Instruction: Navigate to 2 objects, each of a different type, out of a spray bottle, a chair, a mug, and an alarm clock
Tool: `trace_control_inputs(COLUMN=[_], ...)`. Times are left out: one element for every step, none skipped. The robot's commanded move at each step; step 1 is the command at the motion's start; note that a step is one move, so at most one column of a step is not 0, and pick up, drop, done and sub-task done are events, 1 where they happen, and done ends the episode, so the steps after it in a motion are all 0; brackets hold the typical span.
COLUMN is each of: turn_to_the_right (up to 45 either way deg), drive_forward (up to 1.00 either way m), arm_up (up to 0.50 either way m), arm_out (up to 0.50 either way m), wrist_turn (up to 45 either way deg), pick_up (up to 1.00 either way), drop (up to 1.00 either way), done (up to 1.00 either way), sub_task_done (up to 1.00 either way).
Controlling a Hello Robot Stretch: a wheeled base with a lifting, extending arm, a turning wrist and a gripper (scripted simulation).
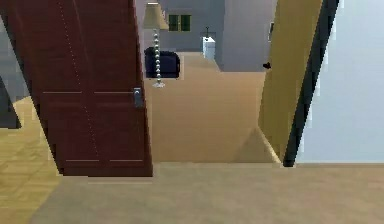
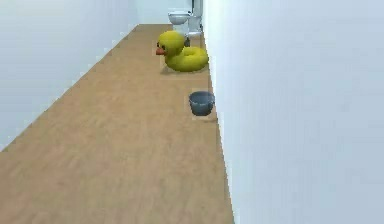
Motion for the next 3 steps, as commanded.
trace_control_inputs(turn_to_the_right=[0.0, -45.0, -9.0], drive_forward=[0.15, 0.00, 0.00], arm_up=[0.00, 0.00, 0.00], arm_out=[0.00, 0.00, 0.00], wrist_turn=[0.0, 0.0, 0.0], pick_up=[0.00, 0.00, 0.00], drop=[0.00, 0.00, 0.00], done=[0.00, 0.00, 0.00], sub_task_done=[0.00, 0.00, 0.00])
